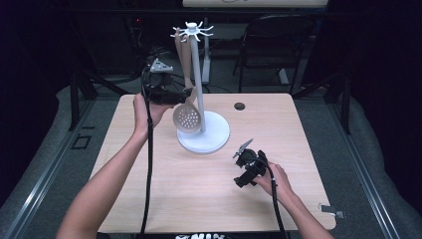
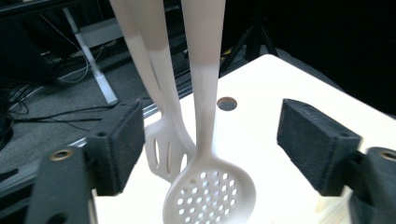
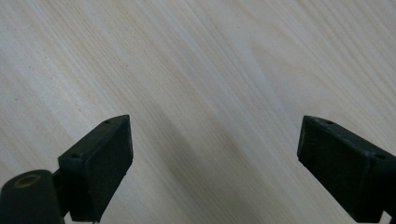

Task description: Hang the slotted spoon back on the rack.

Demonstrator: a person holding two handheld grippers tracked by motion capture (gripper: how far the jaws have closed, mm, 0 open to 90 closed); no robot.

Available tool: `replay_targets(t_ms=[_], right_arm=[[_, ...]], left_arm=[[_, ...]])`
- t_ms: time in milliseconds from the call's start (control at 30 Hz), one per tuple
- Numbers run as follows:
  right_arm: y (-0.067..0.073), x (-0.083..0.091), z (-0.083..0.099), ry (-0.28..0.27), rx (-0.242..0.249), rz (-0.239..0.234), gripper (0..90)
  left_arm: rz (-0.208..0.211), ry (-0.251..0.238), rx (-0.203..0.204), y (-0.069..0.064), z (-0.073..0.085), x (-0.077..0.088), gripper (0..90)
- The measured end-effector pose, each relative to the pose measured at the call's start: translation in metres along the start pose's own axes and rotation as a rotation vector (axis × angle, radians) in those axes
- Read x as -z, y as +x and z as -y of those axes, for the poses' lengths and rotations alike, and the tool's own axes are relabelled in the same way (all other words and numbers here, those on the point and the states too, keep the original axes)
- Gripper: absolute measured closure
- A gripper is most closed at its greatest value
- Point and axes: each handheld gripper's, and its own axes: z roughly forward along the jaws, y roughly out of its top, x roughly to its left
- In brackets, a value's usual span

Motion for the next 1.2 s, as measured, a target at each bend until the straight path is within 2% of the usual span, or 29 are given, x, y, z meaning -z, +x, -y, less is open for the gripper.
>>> replay_targets(t_ms=[300,533,833,933,1200], right_arm=[[0.000,0.001,0.000,0.001,-0.001,0.001,10.0],[0.000,0.001,0.000,0.006,0.003,-0.001,10.0],[0.002,0.000,0.000,0.000,-0.001,0.001,10.0],[0.002,-0.001,0.000,0.006,0.002,0.000,10.1],[0.003,-0.002,-0.001,0.015,0.006,-0.002,10.1]], left_arm=[[0.012,0.054,-0.010,0.003,0.025,0.015,15.0],[0.001,0.091,-0.013,0.006,0.056,0.029,14.4],[-0.016,0.142,-0.003,0.011,0.092,0.039,13.5],[-0.024,0.159,0.003,0.013,0.104,0.041,13.0],[-0.014,0.229,0.030,0.013,0.134,0.039,11.5]])
